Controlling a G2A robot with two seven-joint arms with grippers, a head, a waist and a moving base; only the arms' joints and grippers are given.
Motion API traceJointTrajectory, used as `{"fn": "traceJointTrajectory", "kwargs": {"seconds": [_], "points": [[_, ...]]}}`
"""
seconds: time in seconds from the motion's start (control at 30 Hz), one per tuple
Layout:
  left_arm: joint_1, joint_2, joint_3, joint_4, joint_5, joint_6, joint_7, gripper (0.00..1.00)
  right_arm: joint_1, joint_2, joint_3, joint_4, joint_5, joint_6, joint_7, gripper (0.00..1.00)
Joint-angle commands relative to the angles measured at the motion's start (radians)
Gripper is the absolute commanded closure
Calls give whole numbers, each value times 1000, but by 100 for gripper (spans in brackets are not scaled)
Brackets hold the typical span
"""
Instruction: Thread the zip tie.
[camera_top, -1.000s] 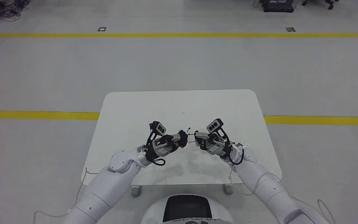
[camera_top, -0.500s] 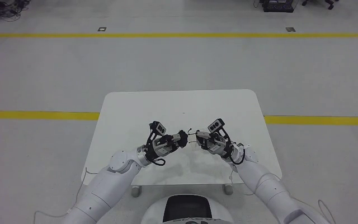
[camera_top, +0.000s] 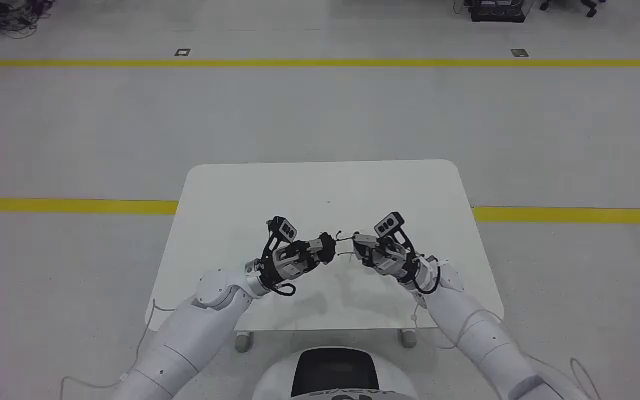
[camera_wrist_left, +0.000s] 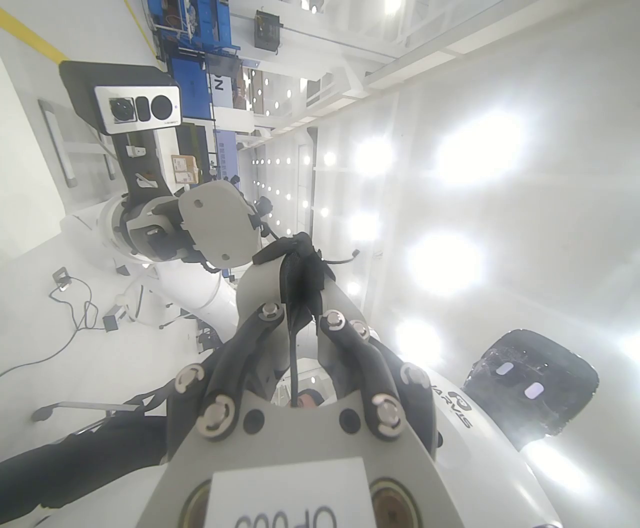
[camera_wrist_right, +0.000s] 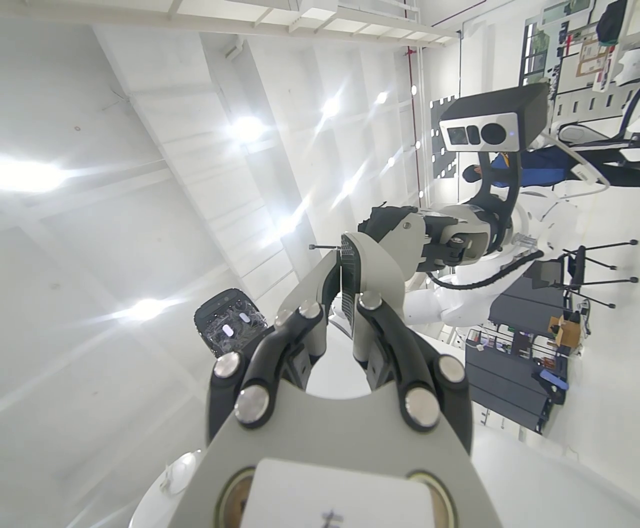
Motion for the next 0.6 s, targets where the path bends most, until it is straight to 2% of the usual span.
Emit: {"fn": "traceJointTrajectory", "kwargs": {"seconds": [0.0,0.57], "points": [[0,0,0,0,0,0,0,100,0,0,1,0,-1,0,0,100],[0,0,0,0,0,0,0,100,-5,4,21,-1,-10,0,0,100]]}}
